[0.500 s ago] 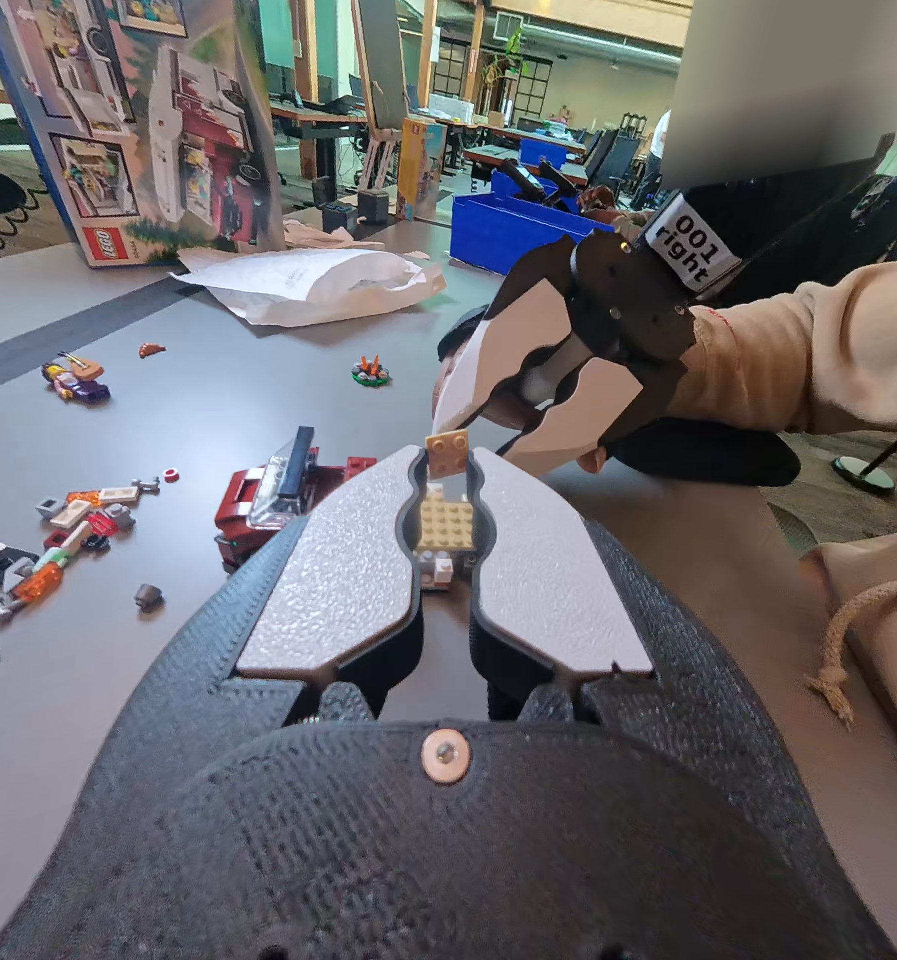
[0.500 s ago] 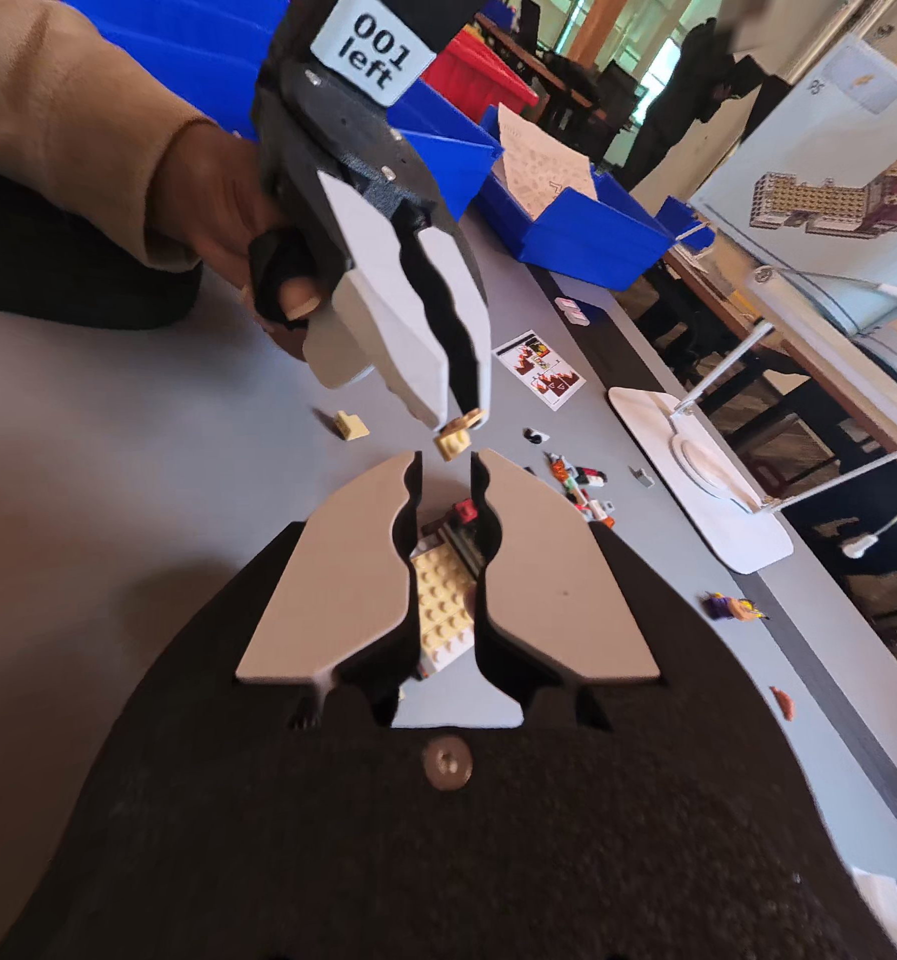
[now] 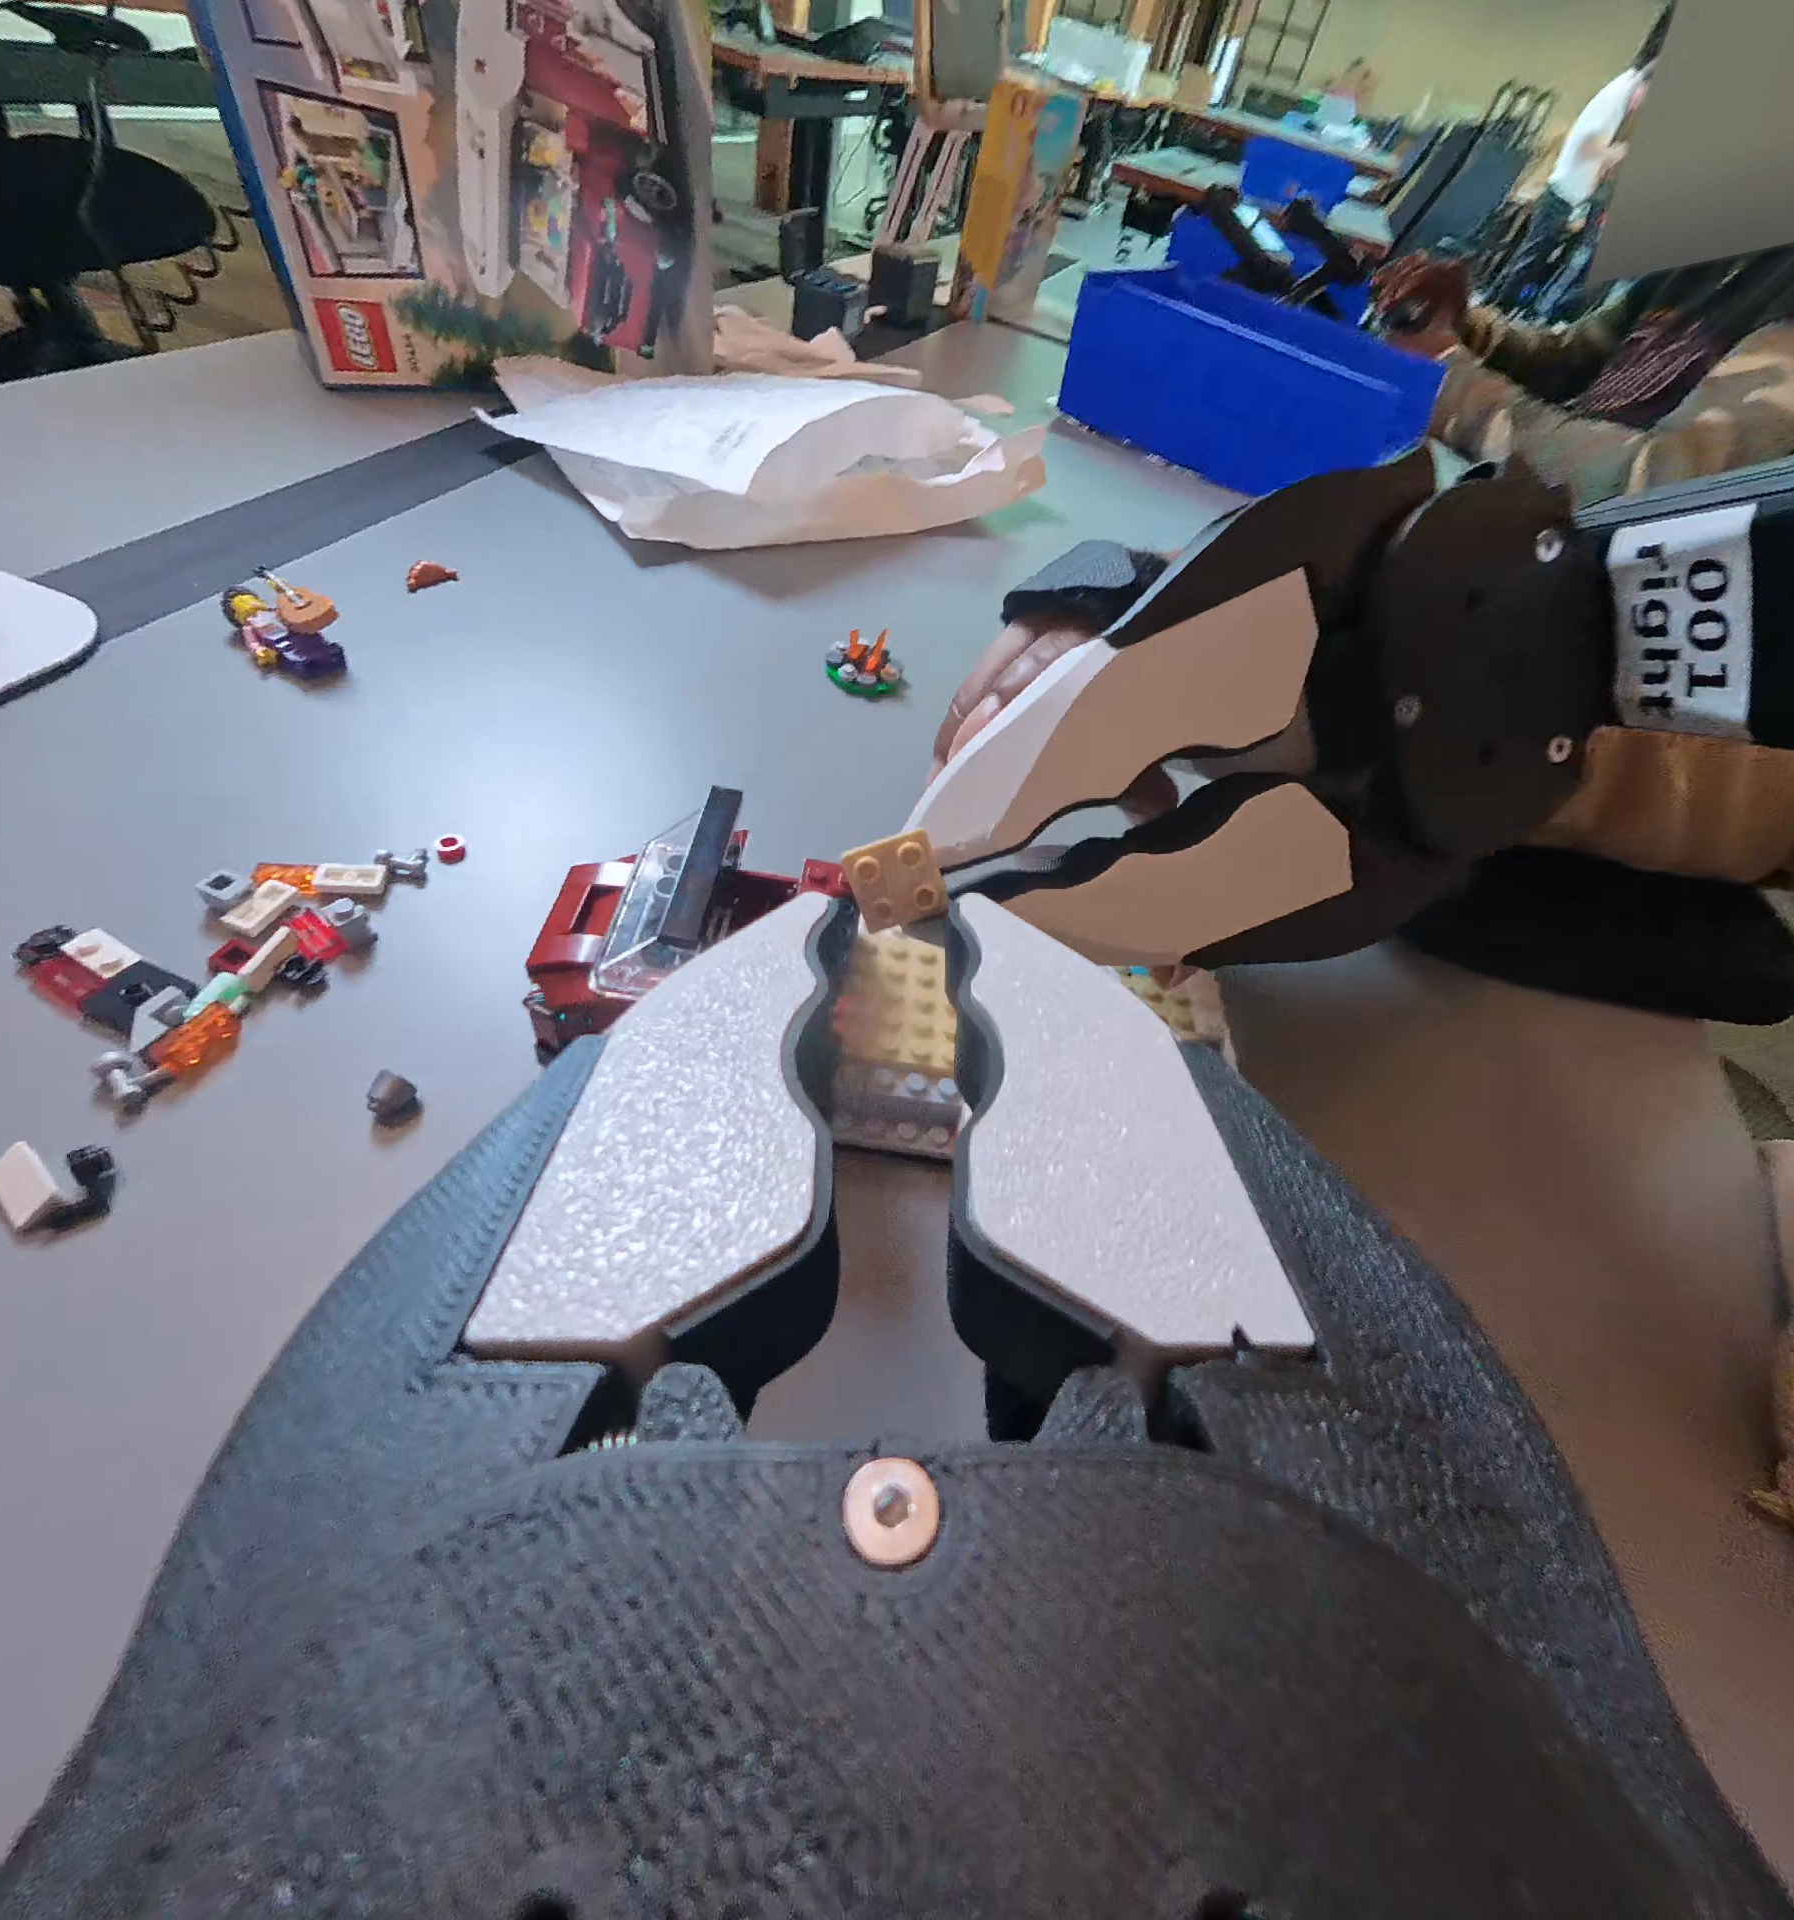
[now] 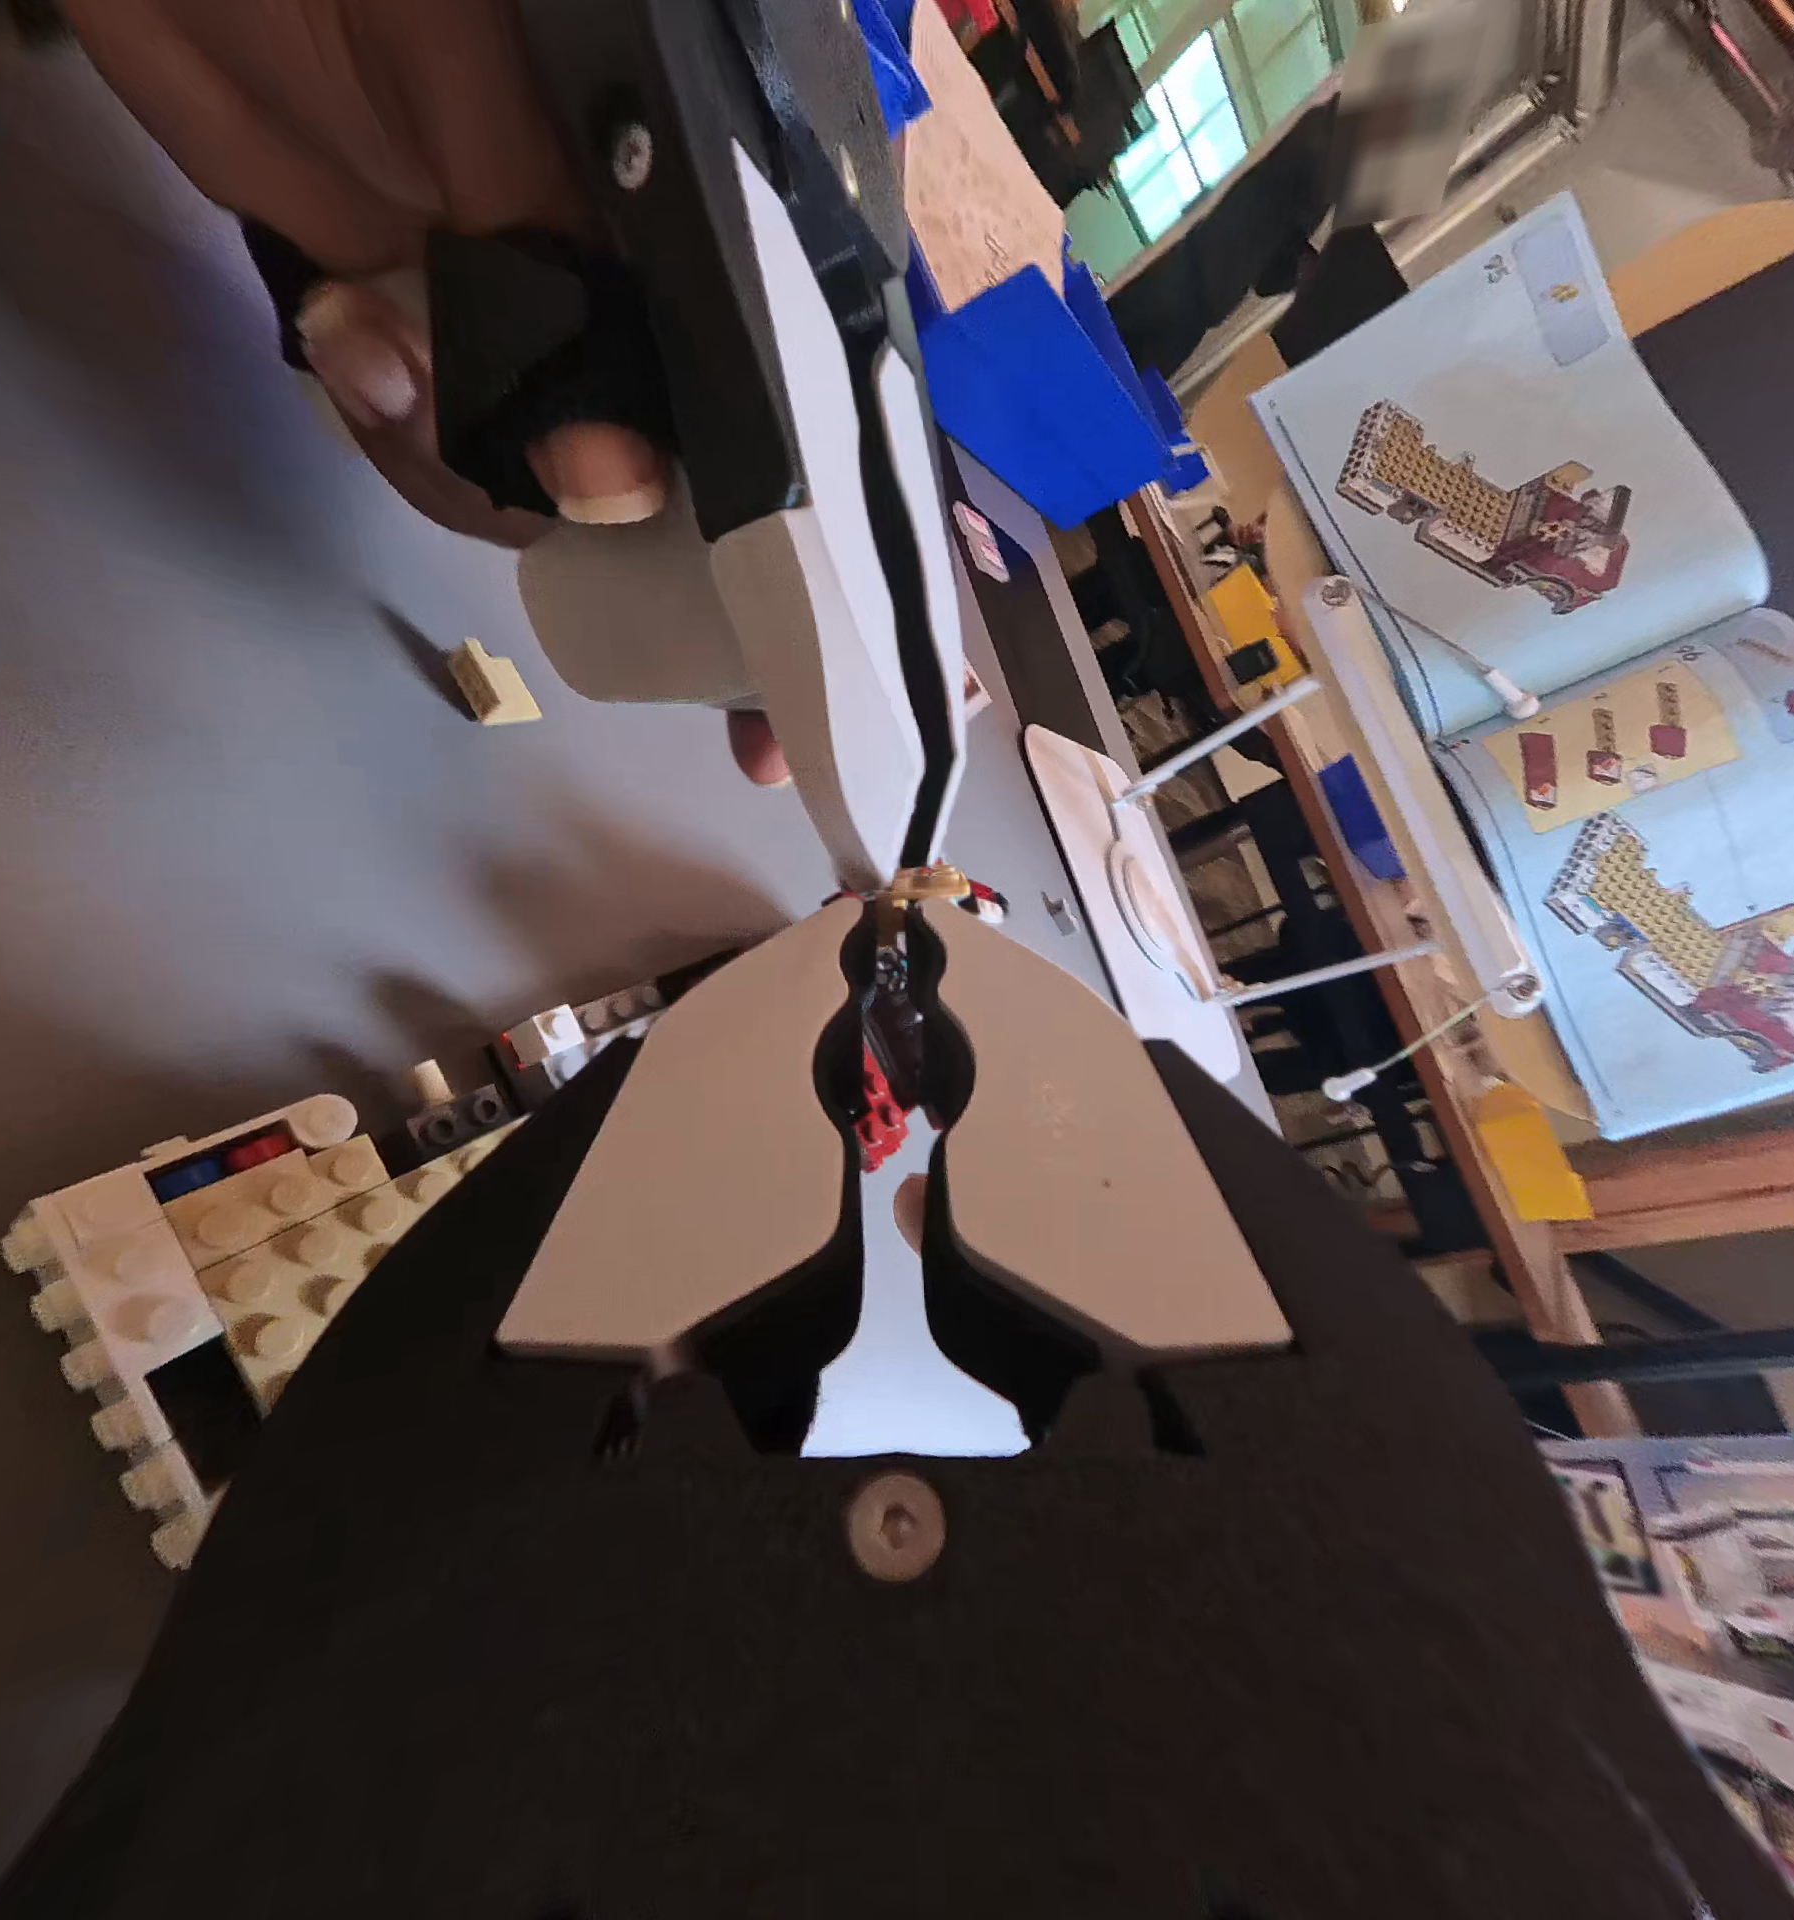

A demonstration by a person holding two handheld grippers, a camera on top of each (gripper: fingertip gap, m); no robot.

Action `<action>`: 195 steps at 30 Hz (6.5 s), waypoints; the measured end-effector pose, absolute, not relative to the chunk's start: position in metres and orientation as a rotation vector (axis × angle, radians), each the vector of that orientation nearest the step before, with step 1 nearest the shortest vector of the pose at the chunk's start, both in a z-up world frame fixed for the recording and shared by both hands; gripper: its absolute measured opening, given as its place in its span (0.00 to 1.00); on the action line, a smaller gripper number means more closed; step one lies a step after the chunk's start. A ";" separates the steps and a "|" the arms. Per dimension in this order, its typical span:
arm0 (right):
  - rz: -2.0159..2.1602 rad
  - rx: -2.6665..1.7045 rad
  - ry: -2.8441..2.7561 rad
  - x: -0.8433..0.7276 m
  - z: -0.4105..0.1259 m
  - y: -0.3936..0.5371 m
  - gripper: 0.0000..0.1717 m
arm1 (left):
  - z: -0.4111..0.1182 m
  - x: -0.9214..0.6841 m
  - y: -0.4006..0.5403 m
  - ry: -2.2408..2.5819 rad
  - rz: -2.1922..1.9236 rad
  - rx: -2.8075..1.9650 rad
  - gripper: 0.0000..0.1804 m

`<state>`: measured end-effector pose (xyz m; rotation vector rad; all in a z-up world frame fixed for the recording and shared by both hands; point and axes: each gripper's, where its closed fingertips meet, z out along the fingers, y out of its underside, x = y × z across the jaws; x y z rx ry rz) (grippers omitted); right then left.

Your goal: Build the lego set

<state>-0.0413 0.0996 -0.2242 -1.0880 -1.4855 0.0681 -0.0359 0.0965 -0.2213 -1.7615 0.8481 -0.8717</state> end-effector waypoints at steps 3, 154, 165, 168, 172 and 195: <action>0.007 -1.070 -1.499 -0.042 -0.226 0.100 0.03 | -0.224 -0.036 0.094 0.864 -0.807 -1.774 0.07; -0.014 -0.964 -2.105 -0.040 -0.270 0.097 0.19 | -0.258 -0.043 0.105 1.003 -0.625 -1.968 0.09; 0.081 -1.061 -2.079 -0.042 -0.268 0.097 0.16 | -0.258 -0.042 0.105 1.001 -0.638 -1.970 0.09; 0.254 -1.177 -1.996 -0.041 -0.264 0.093 0.21 | -0.256 -0.044 0.105 1.017 -0.614 -1.948 0.10; 0.432 -1.298 -1.764 -0.024 -0.236 0.091 0.23 | -0.239 -0.063 0.099 0.979 -0.605 -1.920 0.19; 0.947 -1.604 -1.347 0.019 -0.224 0.038 0.21 | -0.251 -0.061 0.048 1.369 -0.173 -1.606 0.09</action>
